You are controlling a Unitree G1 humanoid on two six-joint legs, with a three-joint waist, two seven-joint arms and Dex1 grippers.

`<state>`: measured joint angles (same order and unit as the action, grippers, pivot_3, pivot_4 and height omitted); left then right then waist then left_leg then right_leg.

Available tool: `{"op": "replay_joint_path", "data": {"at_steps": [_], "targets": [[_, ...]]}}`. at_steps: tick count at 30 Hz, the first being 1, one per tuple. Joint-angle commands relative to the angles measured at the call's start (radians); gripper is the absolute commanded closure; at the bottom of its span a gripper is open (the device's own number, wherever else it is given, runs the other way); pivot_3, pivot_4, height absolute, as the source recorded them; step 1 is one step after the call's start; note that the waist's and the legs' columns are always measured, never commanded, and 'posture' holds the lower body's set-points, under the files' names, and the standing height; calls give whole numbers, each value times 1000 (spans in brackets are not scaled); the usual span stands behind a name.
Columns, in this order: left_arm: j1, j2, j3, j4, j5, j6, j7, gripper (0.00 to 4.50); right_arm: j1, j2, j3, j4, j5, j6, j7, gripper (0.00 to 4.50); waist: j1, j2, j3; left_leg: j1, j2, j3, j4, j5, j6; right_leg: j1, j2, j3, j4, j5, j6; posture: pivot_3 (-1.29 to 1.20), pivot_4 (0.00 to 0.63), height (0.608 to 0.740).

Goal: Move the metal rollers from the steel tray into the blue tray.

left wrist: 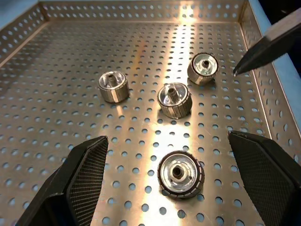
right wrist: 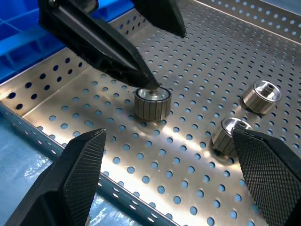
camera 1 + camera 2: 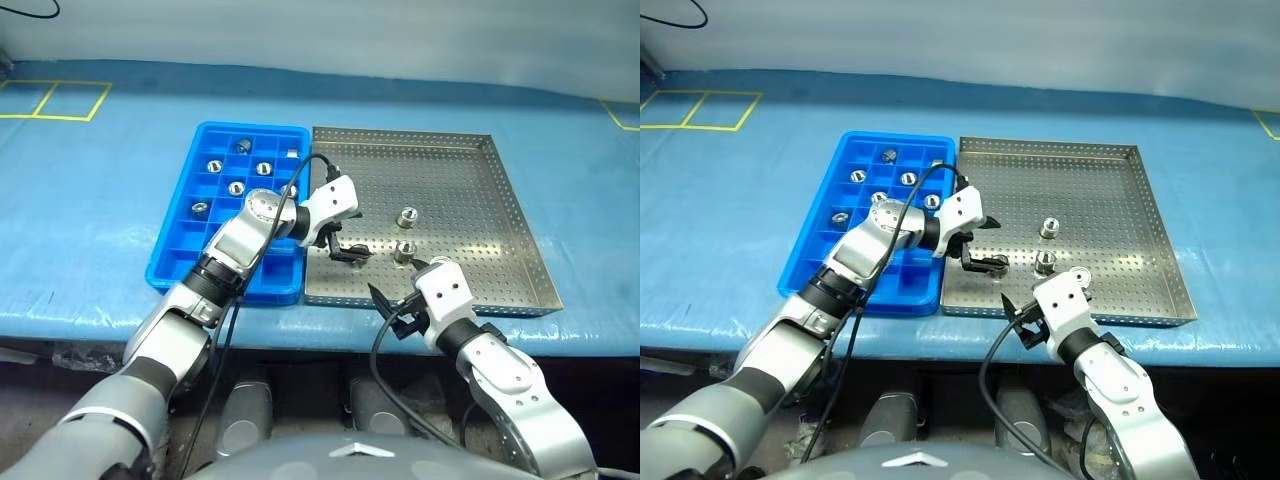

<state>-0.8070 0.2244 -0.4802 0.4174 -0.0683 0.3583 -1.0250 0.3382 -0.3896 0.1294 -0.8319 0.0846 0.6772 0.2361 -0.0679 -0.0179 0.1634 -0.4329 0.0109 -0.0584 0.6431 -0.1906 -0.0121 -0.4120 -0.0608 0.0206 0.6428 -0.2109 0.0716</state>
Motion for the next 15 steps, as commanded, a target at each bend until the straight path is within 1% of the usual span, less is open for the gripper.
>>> {"op": "replay_joint_path", "data": {"at_steps": [1, 6, 9, 12, 14, 15], "targets": [[-62, -34, -40, 114, 63, -83, -37, 42, 14, 17, -11, -40, -10, -41, -16, 0, -6, 0, 0, 0, 0, 0, 0, 0, 0, 0, 0, 0, 0, 0, 0, -199, 150, 740], [-107, -90, -67, 265, 127, -130, -49, 42, 27, 33, -12, -32, -18, -59, -29, 0, -16, 0, 0, 0, 0, 0, 0, 0, 0, 0, 0, 0, 0, 0, 0, -216, 150, 740], [-124, -107, -84, 321, 172, -149, -51, 42, 22, 41, -8, -26, -24, -65, -32, 0, -21, 0, 0, 0, 0, 0, 0, 0, 0, -1, 0, 0, 0, 0, 0, -219, 150, 740], [-134, -123, -79, 355, 192, -156, -50, 617, 14, 51, -4, -21, -30, -67, -34, 0, -23, 0, 0, 0, 0, 0, 0, 0, 0, -1, 0, 0, 0, 0, 0, -221, 150, 740], [-140, -127, -71, 363, 202, -156, -48, 1268, 11, 55, -3, -20, -32, -68, -33, 0, -24, 0, 0, 0, 0, 0, 0, 0, 0, 0, 0, 0, 0, 0, 0, -219, 150, 740], [-142, -128, -66, 363, 205, -159, -47, 1521, 10, 56, -3, -19, -33, -68, -32, 0, -24, 0, 0, 0, 0, 0, 0, 0, 0, 0, 0, 0, 0, 0, 0, -219, 150, 740]]}}
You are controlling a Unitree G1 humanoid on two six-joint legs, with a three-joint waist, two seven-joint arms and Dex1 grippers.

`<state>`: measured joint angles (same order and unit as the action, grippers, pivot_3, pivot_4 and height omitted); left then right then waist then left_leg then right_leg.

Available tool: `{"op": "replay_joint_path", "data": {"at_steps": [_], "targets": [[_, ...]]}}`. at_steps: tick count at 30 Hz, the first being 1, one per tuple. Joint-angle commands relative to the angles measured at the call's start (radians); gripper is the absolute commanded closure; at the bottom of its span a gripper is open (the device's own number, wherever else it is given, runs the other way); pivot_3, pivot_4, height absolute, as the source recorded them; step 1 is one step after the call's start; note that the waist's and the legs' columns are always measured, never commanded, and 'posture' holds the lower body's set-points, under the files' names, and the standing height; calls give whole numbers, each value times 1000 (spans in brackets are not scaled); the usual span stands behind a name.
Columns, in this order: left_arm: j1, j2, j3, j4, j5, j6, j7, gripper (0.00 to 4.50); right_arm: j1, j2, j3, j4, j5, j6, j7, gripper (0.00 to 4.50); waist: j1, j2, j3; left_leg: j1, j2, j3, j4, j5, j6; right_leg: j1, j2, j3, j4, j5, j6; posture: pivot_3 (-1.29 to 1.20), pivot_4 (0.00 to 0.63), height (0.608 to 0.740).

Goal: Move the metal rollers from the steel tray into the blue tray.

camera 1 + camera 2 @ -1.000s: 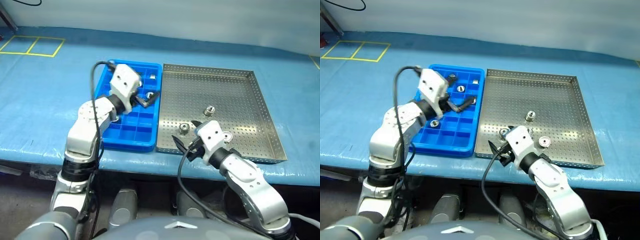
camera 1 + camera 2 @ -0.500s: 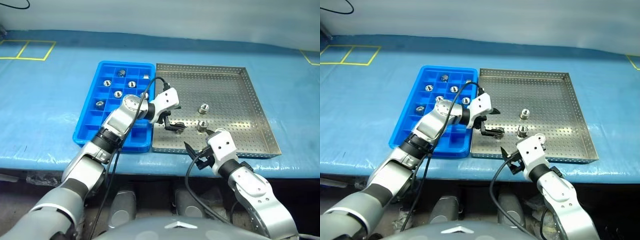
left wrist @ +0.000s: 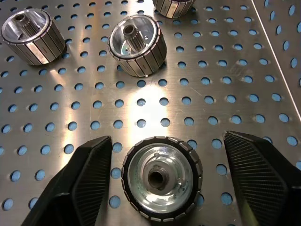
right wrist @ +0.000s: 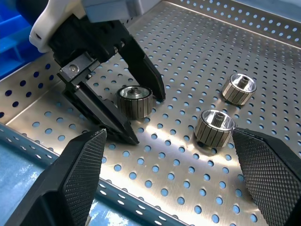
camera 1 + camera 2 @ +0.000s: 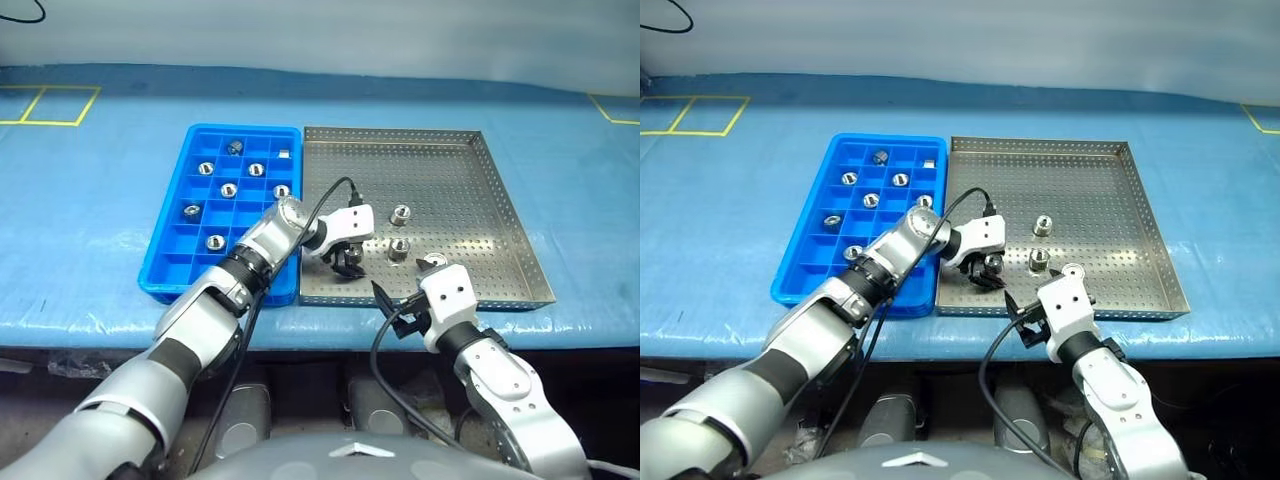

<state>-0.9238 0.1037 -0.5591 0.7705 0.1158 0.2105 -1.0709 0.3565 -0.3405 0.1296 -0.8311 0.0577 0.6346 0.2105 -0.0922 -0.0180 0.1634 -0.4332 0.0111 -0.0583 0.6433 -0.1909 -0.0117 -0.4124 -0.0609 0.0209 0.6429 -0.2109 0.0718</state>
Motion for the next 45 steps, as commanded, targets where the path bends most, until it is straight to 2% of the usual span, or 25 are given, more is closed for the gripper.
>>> {"op": "replay_joint_path", "data": {"at_steps": [1, 4, 9, 13, 18, 27, 32, 37, 45], "targets": [[-28, -5, 21, 6, 18, -11, 1, 1869, -11, 7, -4, -17, -7, -25, -5, 0, 0, 0, 0, 0, 0, 0, 0, 0, 0, 0, 0, 0, 0, 0, 0, -219, 150, 740], [-32, 2, 41, -14, 9, -6, 5, 2670, -17, 9, -5, -12, -9, -24, -3, 0, -1, 0, 0, 0, 0, 0, 0, 0, 0, 0, 0, 0, 0, 0, 0, -205, 150, 740], [-13, 37, 166, -169, -58, 56, 80, 2667, -58, 3, 11, -3, -7, -17, 14, 0, -1, 1, 1, 0, 1, 0, 0, 0, 0, -1, 0, 0, 1, 0, 0, -168, 150, 740], [60, 43, 317, -355, -108, 130, 250, 2667, -105, 1, 35, 10, 2, -14, 34, 0, 8, 1, 1, 0, 0, 0, -1, 0, 0, 0, 0, 0, 0, 0, 0, -127, 150, 740], [225, 53, 457, -655, -108, 219, 479, 2667, -206, -14, 86, 59, 14, -19, 93, 0, 16, 1, 1, 3, 1, 0, -3, 0, 0, 1, 1, 1, 1, 0, 0, -37, 150, 740], [598, 41, 589, -1124, -34, 302, 807, 2667, -385, -2, 182, 221, 18, -99, 199, 0, 79, 1, 1, 3, 0, -2, -2, 0, 0, 3, 1, 0, 1, 0, 0, 90, 150, 740], [798, 23, 603, -1324, -10, 415, 894, 2667, -420, 15, 211, 263, 29, -127, 233, 0, 114, 1, 1, 3, 0, -3, -1, 0, 0, 4, 1, -1, 0, 0, 0, 164, 150, 740], [950, 11, 588, -1424, 4, 486, 937, 2667, -435, 27, 235, 296, 32, -146, 264, 0, 137, 1, 2, 3, 0, -3, 1, 0, -1, 3, 1, -2, 1, 0, 0, 206, 150, 740], [1019, -16, 560, -1462, 22, 536, 1012, 2667, -447, 24, 238, 312, 33, -158, 287, 0, 147, 1, 2, 3, 0, -4, 1, -1, -2, 0, 0, -3, -1, 0, 0, 207, 150, 740]]}}
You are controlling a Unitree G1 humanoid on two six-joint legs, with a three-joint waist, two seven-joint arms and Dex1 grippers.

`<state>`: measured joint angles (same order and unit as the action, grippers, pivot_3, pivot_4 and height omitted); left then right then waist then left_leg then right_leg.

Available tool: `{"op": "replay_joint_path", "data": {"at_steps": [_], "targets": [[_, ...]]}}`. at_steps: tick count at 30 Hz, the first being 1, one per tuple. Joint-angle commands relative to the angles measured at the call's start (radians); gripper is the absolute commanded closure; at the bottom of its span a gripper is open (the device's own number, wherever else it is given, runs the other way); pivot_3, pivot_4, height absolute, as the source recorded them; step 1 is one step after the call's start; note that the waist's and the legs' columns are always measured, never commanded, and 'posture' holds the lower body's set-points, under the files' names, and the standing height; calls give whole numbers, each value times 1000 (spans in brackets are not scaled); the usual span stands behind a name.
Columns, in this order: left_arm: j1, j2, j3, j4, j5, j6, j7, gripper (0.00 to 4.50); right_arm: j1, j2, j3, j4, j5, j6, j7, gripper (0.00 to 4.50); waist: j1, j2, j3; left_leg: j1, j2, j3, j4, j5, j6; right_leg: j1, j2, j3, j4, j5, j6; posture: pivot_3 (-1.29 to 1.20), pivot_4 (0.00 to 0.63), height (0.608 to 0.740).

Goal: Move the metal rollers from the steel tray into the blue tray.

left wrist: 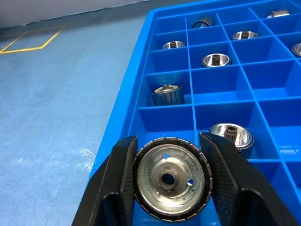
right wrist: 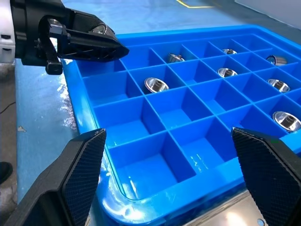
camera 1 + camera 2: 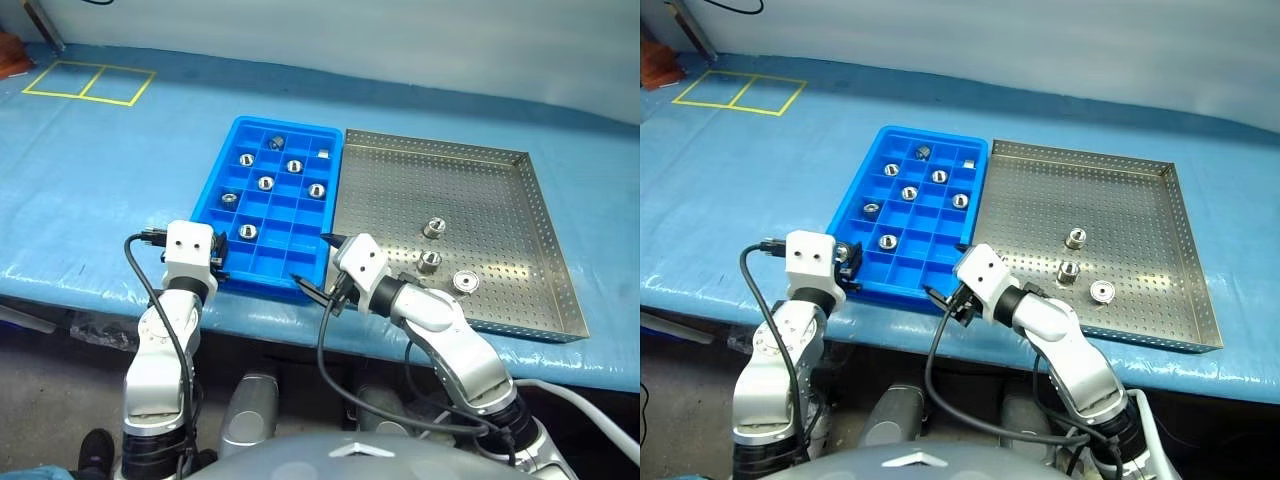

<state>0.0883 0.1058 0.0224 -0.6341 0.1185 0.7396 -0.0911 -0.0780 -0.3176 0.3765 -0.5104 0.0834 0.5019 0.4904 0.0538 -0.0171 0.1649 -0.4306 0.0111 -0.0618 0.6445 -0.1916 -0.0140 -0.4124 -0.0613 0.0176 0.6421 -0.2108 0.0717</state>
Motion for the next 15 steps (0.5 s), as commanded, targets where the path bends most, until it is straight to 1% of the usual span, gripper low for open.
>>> {"op": "replay_joint_path", "data": {"at_steps": [1, 6, 8, 9, 14, 15], "targets": [[10, -23, -26, -57, 22, 8, 42, 2667, -12, 1, -9, -9, 8, -26, 9, 0, 3, 0, 0, 0, 0, 0, 0, 0, 0, 0, 0, 0, 0, 0, 0, 207, 150, 740], [9, -45, -29, -50, 15, 36, 72, 2667, -3, 2, -10, -15, 6, -26, 7, 0, 7, 0, 0, -1, 0, 0, -2, 0, 0, 1, 0, 0, 1, 0, -1, 192, 150, 740], [3, -49, -20, -50, 14, 41, 81, 1924, 3, 4, -11, -19, 5, -24, 2, 0, 7, 0, 0, -1, 0, 0, -3, 0, 0, 1, 0, 0, 0, -1, -1, 184, 150, 740], [0, -49, -17, -50, 13, 42, 83, 1681, 6, 5, -13, -21, 5, -23, -1, 0, 6, 0, 0, -1, 0, 0, -3, 0, 0, 1, 0, 0, 0, -1, -1, 184, 150, 740], [-13, -43, -17, -47, 11, 38, 89, 18, 18, 4, -19, -30, 3, -21, -10, 0, 1, 0, 0, -1, 0, 1, -3, 0, 0, 0, 0, 0, 0, -1, -1, 169, 150, 740], [-24, -44, -22, -44, 9, 30, 89, 18, 23, 4, -25, -37, 4, -19, -16, 0, 0, 0, 0, -1, 0, 1, -3, 0, 0, 0, 0, 0, 0, -1, -1, 160, 150, 740]]}}
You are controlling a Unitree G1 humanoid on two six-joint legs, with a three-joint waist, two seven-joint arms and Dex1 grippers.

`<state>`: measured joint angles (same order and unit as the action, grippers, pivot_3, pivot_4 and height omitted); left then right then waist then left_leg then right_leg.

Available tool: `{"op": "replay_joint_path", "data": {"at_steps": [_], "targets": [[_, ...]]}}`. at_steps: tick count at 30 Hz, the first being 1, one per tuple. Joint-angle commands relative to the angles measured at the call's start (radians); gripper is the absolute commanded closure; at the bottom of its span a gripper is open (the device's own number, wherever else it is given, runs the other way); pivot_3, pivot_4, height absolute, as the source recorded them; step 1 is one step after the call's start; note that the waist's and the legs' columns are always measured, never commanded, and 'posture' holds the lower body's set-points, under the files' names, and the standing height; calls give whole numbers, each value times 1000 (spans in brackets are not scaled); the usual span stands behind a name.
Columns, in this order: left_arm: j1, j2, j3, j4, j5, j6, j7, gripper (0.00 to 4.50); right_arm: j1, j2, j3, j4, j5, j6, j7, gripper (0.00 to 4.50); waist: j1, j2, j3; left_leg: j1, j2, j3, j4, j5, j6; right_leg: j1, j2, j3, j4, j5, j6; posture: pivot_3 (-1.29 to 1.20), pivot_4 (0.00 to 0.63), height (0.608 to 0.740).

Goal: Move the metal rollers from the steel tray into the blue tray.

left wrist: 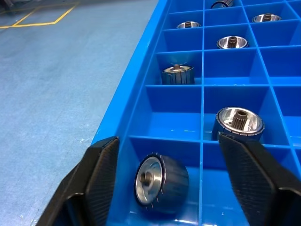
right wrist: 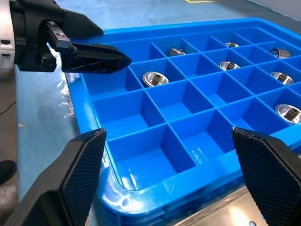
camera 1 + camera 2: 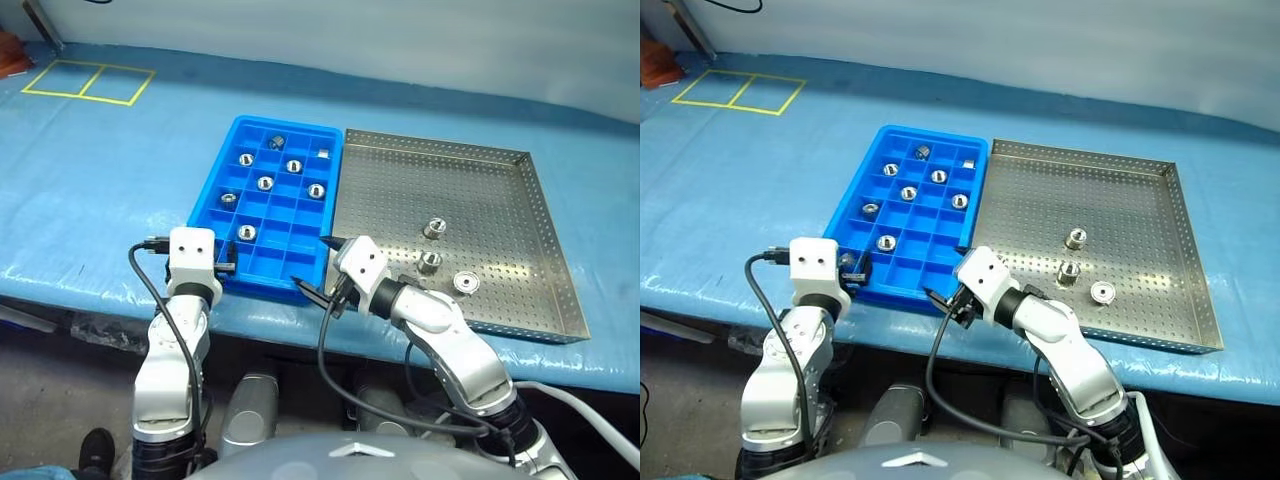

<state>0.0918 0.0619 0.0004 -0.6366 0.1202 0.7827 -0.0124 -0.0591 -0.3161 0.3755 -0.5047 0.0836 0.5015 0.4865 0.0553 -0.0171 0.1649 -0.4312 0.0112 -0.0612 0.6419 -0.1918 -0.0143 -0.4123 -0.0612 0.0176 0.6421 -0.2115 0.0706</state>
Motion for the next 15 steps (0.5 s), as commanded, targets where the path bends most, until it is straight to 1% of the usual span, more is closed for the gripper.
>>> {"op": "replay_joint_path", "data": {"at_steps": [1, 4, 8, 11, 15], "targets": [[-40, 1, -6, -40, 4, -25, 9, 18, 10, 2, -32, -51, 4, -15, -19, 0, -3, 0, 0, 0, 0, 0, 0, 0, 0, 0, 0, 0, 0, 0, 0, 153, 150, 740], [-77, 8, -23, -25, -15, -65, -12, 18, 27, -2, -66, -81, 7, 8, -42, 0, -3, 0, 0, 0, 0, 0, 0, 0, 0, 0, 0, 0, 0, 0, 0, 140, 150, 740], [-139, 54, -49, 33, -37, -147, -77, 18, 41, -7, -155, -137, 9, 105, -96, 0, -8, 0, 0, -1, 0, 0, 0, 0, 0, 0, 0, 0, -1, 0, 0, 100, 150, 740], [-192, 66, -67, 94, -90, -216, -147, 18, 24, -22, -224, -167, -18, 211, -150, 0, -11, 0, 0, -1, 0, 0, 0, 0, 0, 0, 0, 0, 0, 0, 0, 78, 150, 740], [-257, 90, -126, 196, -150, -296, -274, 18, -58, 25, -347, -142, -35, 430, -267, 0, -21, 0, 0, -1, 0, 1, 1, 0, 0, 0, 0, 0, 0, 0, 0, 60, 150, 740]]}}
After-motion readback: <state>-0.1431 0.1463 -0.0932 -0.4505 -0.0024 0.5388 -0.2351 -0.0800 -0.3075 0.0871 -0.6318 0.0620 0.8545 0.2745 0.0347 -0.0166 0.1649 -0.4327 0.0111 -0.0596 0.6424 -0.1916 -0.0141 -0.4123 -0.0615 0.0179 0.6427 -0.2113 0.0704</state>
